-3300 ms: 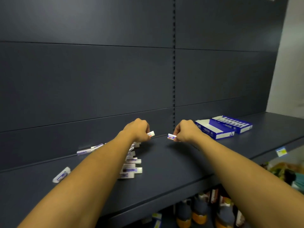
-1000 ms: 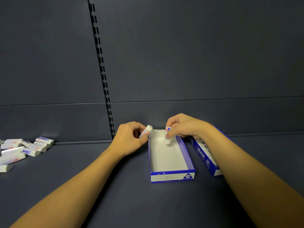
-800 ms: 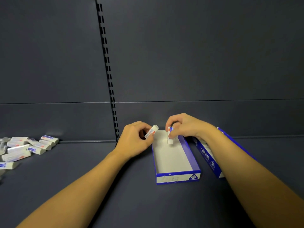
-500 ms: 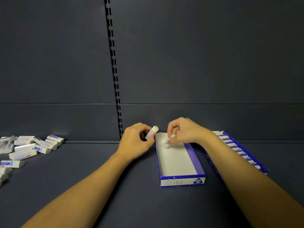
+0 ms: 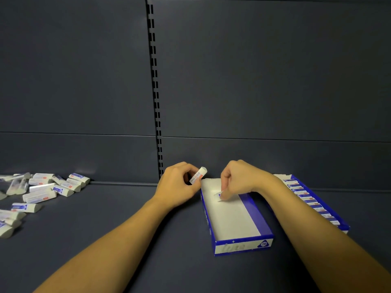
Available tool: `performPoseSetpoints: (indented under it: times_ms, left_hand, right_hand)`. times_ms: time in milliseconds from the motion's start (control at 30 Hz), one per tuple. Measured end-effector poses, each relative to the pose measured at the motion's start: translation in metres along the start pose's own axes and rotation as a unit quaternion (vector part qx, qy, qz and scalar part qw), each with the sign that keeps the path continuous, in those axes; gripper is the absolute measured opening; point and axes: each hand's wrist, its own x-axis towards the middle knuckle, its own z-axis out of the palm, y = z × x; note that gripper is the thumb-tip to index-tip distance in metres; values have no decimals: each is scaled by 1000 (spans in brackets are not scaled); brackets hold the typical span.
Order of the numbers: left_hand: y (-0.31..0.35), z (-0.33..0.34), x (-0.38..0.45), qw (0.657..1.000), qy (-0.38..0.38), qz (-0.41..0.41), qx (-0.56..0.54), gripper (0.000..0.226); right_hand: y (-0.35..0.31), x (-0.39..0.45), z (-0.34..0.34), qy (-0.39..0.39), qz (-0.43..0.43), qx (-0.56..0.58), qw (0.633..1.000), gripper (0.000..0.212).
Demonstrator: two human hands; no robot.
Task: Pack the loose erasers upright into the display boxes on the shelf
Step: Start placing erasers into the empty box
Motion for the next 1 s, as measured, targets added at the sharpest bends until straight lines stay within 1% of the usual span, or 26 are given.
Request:
performPoseSetpoints:
  times_ms: [100, 300, 367, 467, 633, 800, 1000]
  left_hand:
    - [-1, 2, 0, 1000, -14, -5, 0, 5]
    - [-1, 2, 1, 999, -30, -20, -9, 9]
    - [0, 1, 1, 999, -25, -21, -14, 6]
    - [1, 1, 1, 999, -18, -23, -22, 3]
    - [0, 2, 0, 999, -13, -30, -28, 5]
    - [-1, 3, 0, 998, -10, -39, -37, 6]
    - [-1, 3, 1, 999, -12, -35, -35, 8]
  right_hand:
    - [-3, 0, 1, -13, 7, -19, 1000, 22]
    - [-6, -1, 2, -18, 8, -17, 1000, 20]
    - [-6, -1, 1, 5, -2, -1, 1000, 16]
    - [-9, 3, 4, 67, -19, 40, 997, 10]
    - [-11, 13, 24, 138, -26, 57, 988, 12]
    - [-8, 18, 33, 133, -34, 11, 990, 15]
    - [-9, 14, 34, 142, -59, -15, 988, 20]
